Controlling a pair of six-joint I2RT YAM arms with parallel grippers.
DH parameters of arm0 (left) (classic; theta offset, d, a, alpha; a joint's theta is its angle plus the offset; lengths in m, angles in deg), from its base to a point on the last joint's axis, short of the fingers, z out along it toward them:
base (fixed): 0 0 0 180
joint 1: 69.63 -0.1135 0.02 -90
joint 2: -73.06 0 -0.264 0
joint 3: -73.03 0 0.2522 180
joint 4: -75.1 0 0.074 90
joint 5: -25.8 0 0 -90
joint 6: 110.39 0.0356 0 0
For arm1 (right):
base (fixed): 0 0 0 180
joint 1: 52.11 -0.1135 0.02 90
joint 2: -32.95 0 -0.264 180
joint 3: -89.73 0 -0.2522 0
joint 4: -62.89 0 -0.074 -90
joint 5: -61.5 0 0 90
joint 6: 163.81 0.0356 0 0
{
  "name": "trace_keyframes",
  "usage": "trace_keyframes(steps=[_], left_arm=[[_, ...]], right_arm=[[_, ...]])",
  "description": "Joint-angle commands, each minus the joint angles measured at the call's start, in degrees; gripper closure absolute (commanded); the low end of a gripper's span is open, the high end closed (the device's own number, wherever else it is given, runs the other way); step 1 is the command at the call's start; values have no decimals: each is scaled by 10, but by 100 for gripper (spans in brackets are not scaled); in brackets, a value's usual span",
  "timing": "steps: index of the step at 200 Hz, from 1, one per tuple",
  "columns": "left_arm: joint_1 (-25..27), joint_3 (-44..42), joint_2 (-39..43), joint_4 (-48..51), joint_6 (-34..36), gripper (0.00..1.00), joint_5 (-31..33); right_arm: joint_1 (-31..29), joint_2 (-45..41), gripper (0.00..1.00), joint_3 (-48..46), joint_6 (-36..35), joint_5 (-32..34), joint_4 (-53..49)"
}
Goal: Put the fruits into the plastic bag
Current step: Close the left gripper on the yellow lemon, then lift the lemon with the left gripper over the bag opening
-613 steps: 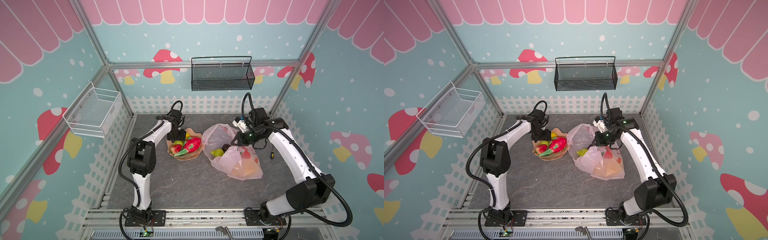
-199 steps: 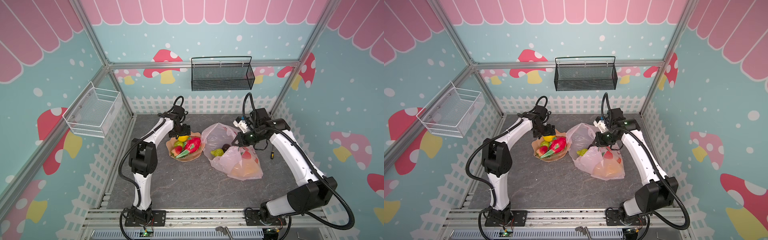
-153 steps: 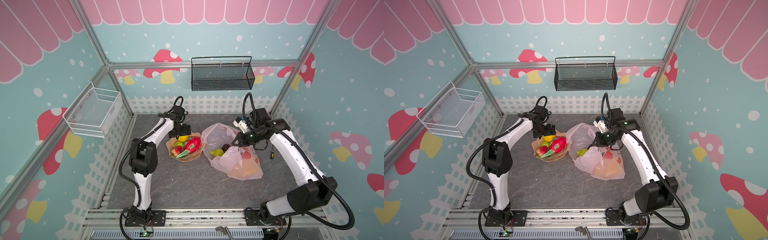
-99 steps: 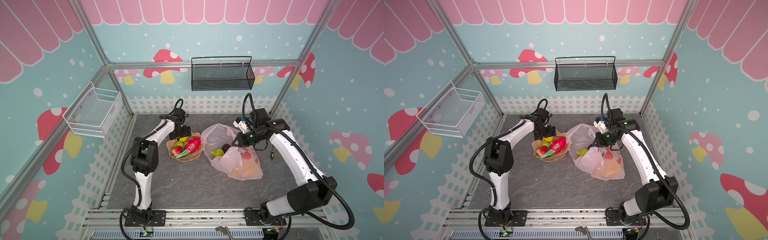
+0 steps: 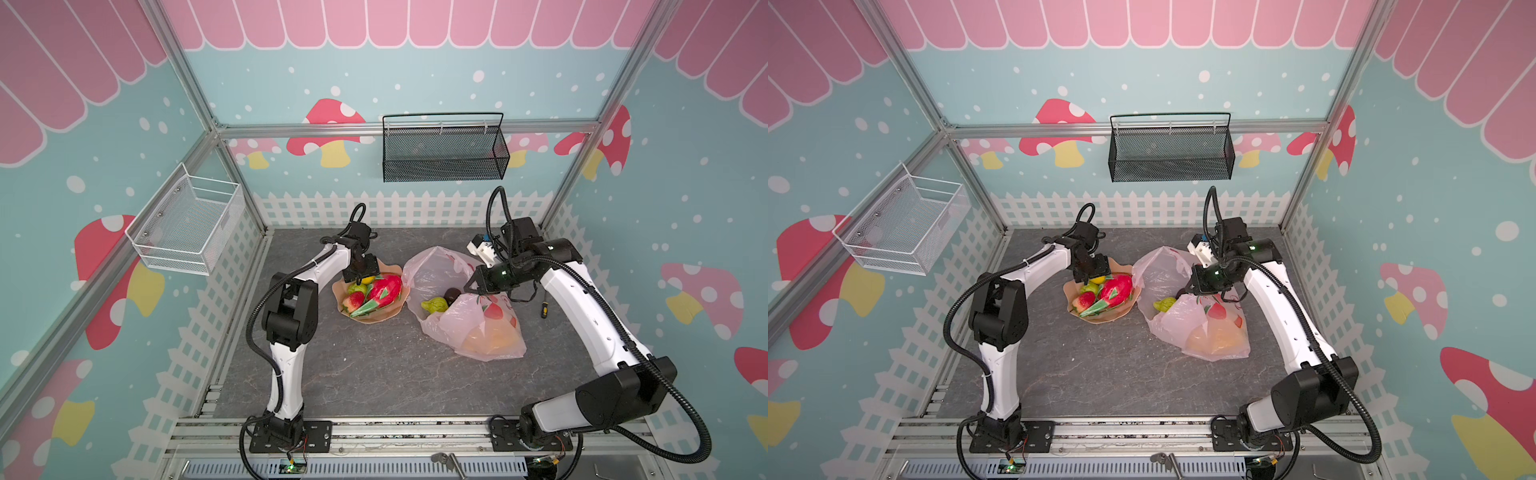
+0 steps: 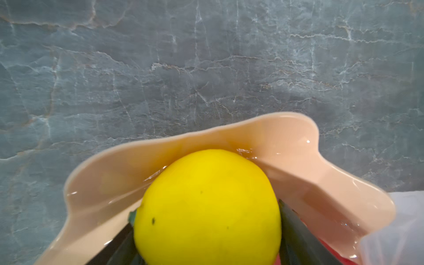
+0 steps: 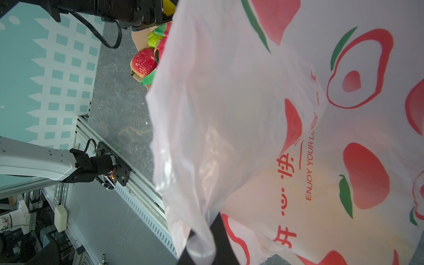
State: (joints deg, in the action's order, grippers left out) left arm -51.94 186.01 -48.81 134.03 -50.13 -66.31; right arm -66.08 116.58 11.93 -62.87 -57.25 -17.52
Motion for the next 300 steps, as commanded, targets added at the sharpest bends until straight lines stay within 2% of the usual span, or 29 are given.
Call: trace_keyframes(steps=[1, 55, 92, 116, 154, 171, 198, 221, 246, 248, 300], left_arm=[[0, -14, 20, -14, -2, 32, 15], [0, -13, 117, 0, 16, 37, 44], [1, -7, 187, 5, 64, 38, 61], [10, -16, 232, -4, 159, 38, 15], [34, -60, 301, -3, 350, 41, -124], [55, -90, 337, -7, 418, 42, -143], [102, -125, 378, -5, 471, 43, -153], [145, -144, 380, 4, 502, 46, -136], [186, -121, 344, 39, 516, 47, -97], [189, -119, 341, 40, 535, 46, -93], [227, -35, 230, 96, 577, 50, -46]], right_arm=[[-3, -17, 100, -2, -9, -4, -11], [-3, -22, 100, -4, -7, -3, -11], [-3, -25, 100, -7, -6, -3, -11], [-4, -24, 100, -7, -7, -3, -11], [-3, -24, 100, -9, -12, -2, -13], [-3, -23, 100, -8, -13, -2, -12], [-3, -19, 100, -7, -14, -4, -13], [-4, -17, 100, -4, -16, -4, -12], [-3, -16, 100, -5, -16, -4, -12], [-3, -17, 100, -6, -16, -5, -12], [-4, -20, 100, -4, -15, -6, -14]])
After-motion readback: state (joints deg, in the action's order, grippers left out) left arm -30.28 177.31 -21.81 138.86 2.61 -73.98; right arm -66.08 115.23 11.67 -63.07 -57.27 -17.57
